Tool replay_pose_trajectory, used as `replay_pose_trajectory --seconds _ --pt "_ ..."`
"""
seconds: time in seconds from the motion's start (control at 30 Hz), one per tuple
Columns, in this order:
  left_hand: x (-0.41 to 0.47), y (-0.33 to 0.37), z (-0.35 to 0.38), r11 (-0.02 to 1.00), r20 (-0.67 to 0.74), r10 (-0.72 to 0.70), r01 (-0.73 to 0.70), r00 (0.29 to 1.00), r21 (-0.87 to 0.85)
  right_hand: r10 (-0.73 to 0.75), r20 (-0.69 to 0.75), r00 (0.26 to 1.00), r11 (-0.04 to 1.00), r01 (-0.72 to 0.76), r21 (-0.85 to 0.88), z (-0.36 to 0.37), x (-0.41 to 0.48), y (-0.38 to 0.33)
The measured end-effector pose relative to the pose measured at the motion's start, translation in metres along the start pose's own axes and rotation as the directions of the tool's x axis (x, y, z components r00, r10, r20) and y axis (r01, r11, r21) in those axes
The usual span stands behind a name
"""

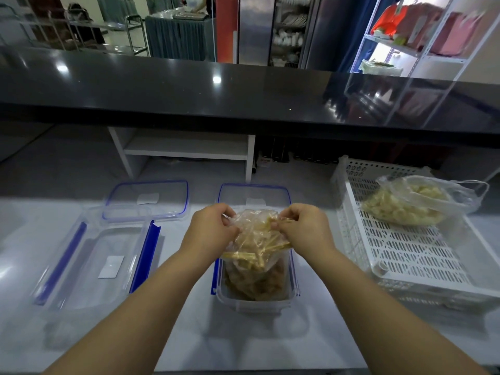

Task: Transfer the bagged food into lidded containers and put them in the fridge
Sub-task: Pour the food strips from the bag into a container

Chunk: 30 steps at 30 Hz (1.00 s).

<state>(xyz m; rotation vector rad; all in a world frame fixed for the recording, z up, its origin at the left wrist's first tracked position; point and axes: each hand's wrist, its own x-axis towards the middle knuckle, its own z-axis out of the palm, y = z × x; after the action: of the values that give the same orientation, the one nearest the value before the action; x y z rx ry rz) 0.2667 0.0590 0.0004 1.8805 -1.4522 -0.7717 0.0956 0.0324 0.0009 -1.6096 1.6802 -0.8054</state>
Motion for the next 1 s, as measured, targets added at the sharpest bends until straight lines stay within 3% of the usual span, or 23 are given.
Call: replay_pose_trajectory --seconds 0.07,0.17,0.3,0.37,0.43,0.6,0.8,0.9,1.0 --pt "0.0 0.0 0.004 0.998 0.003 -0.012 0.013 1.0 -0.069 -0.055 0.022 0.998 0.997 0.056 -0.044 0.003 -0.002 0.0" --pt "-0.005 -0.001 0.002 0.99 0.054 0.011 -0.004 0.998 -0.139 -0.095 0.212 0.973 0.992 0.109 -0.055 0.0 -0.008 0.001" --pt "-0.014 -0.013 -0.009 0.945 0.281 0.058 0.038 0.958 -0.326 -0.14 0.507 0.851 0.987 0.162 0.001 -0.014 -0.015 0.018" --pt "-0.014 -0.022 -0.015 0.929 0.426 0.096 0.073 0.899 -0.364 -0.14 0.526 0.839 0.987 0.163 0.003 -0.017 -0.016 0.027" --pt "-0.016 -0.024 -0.016 0.942 0.477 0.108 0.063 0.872 -0.329 -0.112 0.442 0.89 0.991 0.132 -0.015 -0.015 -0.015 0.029" --pt "-0.01 -0.012 -0.014 0.992 0.26 0.101 -0.076 0.96 -0.103 -0.083 0.239 0.968 0.996 0.076 0.039 -0.006 -0.004 0.015" --pt "0.005 0.0 -0.011 1.0 0.036 0.014 -0.013 0.999 -0.02 -0.123 0.025 0.992 0.988 0.125 -0.094 -0.002 0.008 -0.005" --pt "0.01 0.003 -0.009 0.999 -0.016 0.039 -0.039 0.999 0.018 -0.046 0.103 0.994 0.997 0.04 0.059 -0.004 0.011 -0.009" --pt "0.01 0.003 -0.011 0.995 0.005 0.013 -0.013 1.0 -0.103 -0.041 0.32 0.947 0.971 -0.037 0.235 -0.018 0.009 -0.01"
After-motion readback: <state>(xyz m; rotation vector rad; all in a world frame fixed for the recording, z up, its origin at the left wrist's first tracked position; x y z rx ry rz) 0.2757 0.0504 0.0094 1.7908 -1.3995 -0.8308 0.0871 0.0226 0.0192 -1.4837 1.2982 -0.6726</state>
